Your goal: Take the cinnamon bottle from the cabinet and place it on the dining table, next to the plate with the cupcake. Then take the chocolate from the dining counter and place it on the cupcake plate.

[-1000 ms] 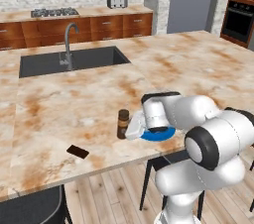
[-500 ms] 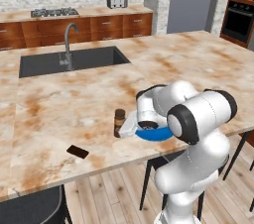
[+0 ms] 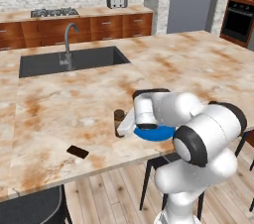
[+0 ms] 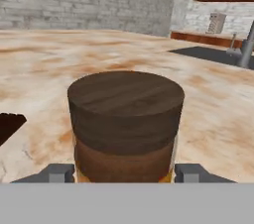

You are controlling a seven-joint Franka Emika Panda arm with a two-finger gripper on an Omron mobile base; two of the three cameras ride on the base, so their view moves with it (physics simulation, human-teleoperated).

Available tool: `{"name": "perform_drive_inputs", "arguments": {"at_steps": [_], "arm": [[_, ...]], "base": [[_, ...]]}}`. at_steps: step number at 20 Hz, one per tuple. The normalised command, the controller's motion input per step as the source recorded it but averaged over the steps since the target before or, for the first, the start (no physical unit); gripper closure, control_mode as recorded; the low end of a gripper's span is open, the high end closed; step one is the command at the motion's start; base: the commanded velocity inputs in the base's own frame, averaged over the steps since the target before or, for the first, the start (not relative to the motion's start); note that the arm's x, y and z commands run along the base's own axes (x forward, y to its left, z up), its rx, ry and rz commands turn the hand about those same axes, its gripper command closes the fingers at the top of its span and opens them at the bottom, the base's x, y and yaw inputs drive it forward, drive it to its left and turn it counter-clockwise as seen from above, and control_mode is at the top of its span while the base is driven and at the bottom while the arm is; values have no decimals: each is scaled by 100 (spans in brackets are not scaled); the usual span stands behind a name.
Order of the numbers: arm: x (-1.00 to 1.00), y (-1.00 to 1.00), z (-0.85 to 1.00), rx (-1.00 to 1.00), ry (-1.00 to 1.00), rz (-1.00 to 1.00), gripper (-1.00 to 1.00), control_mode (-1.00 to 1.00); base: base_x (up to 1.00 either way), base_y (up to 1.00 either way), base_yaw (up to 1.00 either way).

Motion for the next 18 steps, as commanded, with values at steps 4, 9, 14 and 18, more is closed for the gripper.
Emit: {"name": "perform_drive_inputs", "arguments": {"at_steps": [4,9,14,18], "arm": [[-32,-19,97,-1,0,-8,-100,-100],[-40,-6,100,-1,0,-6,-100,-100],[-43,0,100,-4,3,-8,-100,-100],[-52,0,100,-6,2,-10,-100,-100]], "base": [[0,0,0],[0,0,0],[0,0,0],[0,0,0]]}}
